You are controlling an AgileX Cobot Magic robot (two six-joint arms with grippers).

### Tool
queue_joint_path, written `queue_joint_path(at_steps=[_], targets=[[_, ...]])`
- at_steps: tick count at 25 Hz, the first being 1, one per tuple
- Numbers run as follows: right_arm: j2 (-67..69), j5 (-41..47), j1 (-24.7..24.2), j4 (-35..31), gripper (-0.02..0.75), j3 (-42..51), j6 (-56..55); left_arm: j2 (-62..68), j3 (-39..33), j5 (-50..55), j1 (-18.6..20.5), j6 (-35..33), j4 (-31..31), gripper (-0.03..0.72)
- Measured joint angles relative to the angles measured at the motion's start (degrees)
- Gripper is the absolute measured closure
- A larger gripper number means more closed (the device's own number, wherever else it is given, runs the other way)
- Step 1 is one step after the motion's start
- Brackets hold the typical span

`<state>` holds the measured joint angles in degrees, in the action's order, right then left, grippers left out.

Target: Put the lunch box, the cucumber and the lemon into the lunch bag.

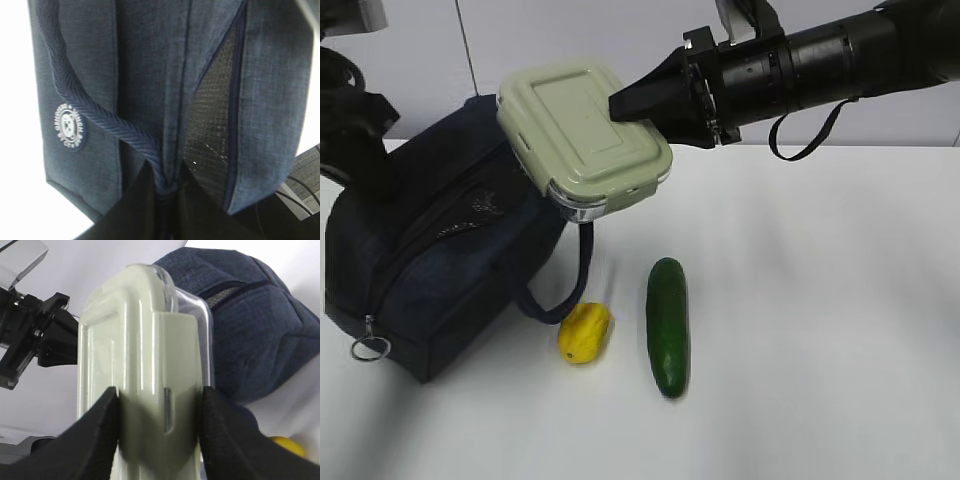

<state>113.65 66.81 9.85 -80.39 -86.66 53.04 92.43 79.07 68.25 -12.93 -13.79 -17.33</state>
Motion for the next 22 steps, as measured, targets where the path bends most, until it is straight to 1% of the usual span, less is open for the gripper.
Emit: queue_joint_path(at_steps=[3,9,17,22], targets=[[0.0,0.0,0.0,0.0,0.387,0.0,0.0,0.0,0.9,0.0,-1.4,1.3,-0.2,0.683],[0.0,0.1,0.0,1.9,0.387,-0.1,-0.3,0.0,3.7,0.3,-1.4,2.3,-0.4,0.683],[0.6,0.3,0.0,4.1,0.388,-0.1,-1.2,0.0,4.0,0.2,-1.4,2.5,-2.1,0.683],[3.0,0.3,1.3,4.2,0.388,-0.3,-1.2,0.0,4.0,0.2,-1.4,2.5,-2.2,0.683]])
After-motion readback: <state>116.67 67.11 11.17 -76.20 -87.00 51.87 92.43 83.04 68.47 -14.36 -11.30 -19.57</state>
